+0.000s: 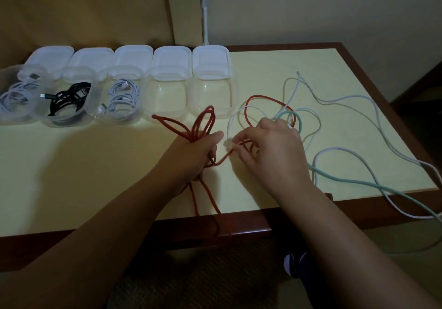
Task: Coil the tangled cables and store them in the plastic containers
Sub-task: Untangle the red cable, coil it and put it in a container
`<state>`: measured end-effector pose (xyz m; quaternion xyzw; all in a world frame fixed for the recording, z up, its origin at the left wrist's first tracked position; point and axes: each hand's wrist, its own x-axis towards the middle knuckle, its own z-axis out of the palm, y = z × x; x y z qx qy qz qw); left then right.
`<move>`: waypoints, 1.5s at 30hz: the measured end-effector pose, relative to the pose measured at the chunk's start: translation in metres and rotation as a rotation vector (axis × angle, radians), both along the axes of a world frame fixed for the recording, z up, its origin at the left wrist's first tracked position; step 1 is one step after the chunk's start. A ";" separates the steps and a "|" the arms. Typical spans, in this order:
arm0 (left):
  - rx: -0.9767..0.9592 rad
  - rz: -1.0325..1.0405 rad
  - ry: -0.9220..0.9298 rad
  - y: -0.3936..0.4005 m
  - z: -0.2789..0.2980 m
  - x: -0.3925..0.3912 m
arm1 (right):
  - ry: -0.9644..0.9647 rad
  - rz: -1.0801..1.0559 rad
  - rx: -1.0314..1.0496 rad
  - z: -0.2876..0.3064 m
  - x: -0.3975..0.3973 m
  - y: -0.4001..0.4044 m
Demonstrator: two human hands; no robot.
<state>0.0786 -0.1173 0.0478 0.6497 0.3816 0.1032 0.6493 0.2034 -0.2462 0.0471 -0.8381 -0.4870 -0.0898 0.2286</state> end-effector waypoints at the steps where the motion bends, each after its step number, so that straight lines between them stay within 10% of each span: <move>1: -0.102 0.013 -0.040 0.001 0.002 0.001 | 0.027 -0.024 -0.026 -0.003 0.001 0.000; 9: -0.628 0.222 -0.489 0.039 0.013 -0.007 | 0.094 -0.017 -0.125 -0.011 0.006 -0.002; 16: 0.112 -0.186 -0.153 0.008 0.003 -0.006 | -0.009 0.076 0.118 -0.006 0.002 -0.003; 20: 0.424 -0.064 -0.140 -0.001 0.005 -0.006 | 0.033 0.133 0.174 -0.003 0.001 -0.003; 27: 0.475 -0.376 -0.096 0.010 0.017 -0.018 | 0.179 0.151 0.194 -0.006 0.010 -0.004; 35: -0.141 0.014 -0.451 0.038 0.020 -0.018 | 0.200 0.019 0.135 0.004 0.013 -0.007; 45: -0.363 0.210 -0.667 0.084 0.020 -0.037 | 0.301 -0.143 -0.086 0.007 0.026 -0.016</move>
